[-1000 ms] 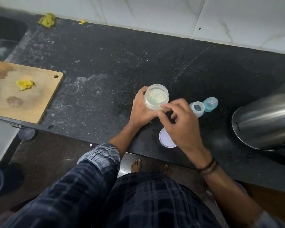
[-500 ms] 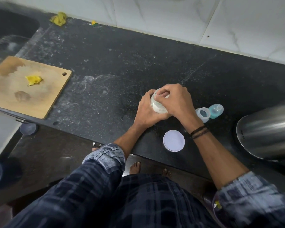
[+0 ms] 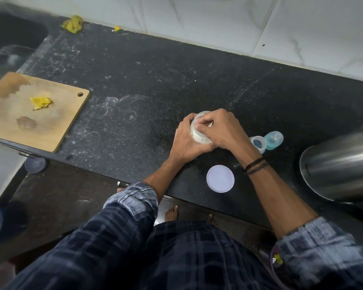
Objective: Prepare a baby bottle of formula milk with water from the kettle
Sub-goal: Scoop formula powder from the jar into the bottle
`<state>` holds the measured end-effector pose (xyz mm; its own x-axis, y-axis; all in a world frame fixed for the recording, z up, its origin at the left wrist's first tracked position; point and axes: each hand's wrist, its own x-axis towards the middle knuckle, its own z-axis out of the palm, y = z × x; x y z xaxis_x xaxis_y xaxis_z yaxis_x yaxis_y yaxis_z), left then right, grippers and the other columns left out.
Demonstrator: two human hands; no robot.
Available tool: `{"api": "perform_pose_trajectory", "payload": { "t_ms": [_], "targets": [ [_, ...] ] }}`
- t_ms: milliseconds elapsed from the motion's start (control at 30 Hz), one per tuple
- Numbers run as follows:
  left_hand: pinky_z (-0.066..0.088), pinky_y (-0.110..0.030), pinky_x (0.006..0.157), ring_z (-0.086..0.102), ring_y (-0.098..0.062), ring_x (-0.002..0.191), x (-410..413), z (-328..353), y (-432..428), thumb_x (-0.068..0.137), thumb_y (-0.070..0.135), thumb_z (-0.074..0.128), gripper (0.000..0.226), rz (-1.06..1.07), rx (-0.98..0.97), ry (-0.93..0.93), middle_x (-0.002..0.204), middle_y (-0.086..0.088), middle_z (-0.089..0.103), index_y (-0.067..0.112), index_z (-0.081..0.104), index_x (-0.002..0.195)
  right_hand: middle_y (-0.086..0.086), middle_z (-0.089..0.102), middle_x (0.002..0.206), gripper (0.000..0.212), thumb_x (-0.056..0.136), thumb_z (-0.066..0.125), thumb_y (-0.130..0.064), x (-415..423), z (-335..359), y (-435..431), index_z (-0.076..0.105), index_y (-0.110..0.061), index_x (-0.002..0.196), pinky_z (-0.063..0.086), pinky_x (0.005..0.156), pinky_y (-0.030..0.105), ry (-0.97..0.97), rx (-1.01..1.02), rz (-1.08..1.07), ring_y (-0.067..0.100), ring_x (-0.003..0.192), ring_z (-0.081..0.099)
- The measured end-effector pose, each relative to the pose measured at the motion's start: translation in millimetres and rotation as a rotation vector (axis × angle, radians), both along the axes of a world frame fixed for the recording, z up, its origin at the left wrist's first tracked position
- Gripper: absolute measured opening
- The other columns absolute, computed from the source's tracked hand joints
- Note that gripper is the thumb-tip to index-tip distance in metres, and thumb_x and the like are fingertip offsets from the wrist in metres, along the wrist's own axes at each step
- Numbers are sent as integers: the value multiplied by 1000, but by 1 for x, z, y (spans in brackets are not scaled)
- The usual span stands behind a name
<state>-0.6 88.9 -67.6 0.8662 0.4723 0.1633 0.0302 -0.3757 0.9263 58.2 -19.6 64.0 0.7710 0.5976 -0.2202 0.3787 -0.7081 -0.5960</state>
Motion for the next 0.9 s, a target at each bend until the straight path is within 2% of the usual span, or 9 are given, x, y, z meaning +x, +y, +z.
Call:
{"api": "perform_pose_trajectory", "payload": {
  "t_ms": [167,333,433,500,600,767,833,900],
  "targets": [
    [57,-47,91,67,-11,111,0,2,1,53,43,97,85,1,12,-10,121,20,63,57,47,121,3,75,123,25,99,65,-18,6,-1,-1,82,-31,111,53,92,37,4,-52,57,24,109,68],
    [56,-52,94,67,-16,112,-1,3,1,53,44,98,88,-9,-19,-16,122,15,64,59,47,123,3,75,124,27,98,67,-16,15,-5,0,82,-35,109,45,80,27,2,-72,91,21,104,67],
    [54,-55,97,65,-21,117,-1,0,1,52,44,99,91,-10,-55,22,125,12,63,45,48,128,5,73,130,29,97,69,-12,20,-4,3,82,-34,111,43,80,27,-27,-109,135,25,109,68],
    [53,-55,99,63,-22,120,-2,-2,0,51,45,98,96,-6,-63,45,128,8,61,38,46,131,6,73,129,33,94,69,-9,24,-3,5,82,-33,112,43,78,28,-40,-138,181,23,105,68],
    [52,-55,100,61,-22,122,-3,-2,0,51,49,97,97,2,-50,61,129,9,59,38,44,131,5,75,122,33,92,70,-8,28,0,8,82,-32,112,43,75,29,-47,-184,236,16,90,62],
    [51,-56,99,62,-23,118,-3,-1,0,51,50,97,92,4,-45,63,125,11,60,44,45,127,-9,69,94,30,92,71,-9,31,-2,6,81,-33,107,43,67,30,-62,-190,288,19,88,67],
    [51,-55,99,61,-21,119,-3,0,0,51,51,96,91,4,-32,55,125,15,59,57,42,123,-10,66,90,29,90,72,-9,35,-3,5,80,-33,105,41,62,25,-68,-197,324,18,87,65],
    [51,-54,100,60,-19,120,-4,0,0,51,52,96,91,4,-26,58,125,17,57,59,40,122,-14,62,88,28,90,75,-12,38,-5,4,79,-34,106,38,62,19,-77,-204,350,14,86,62]
  ]
}}
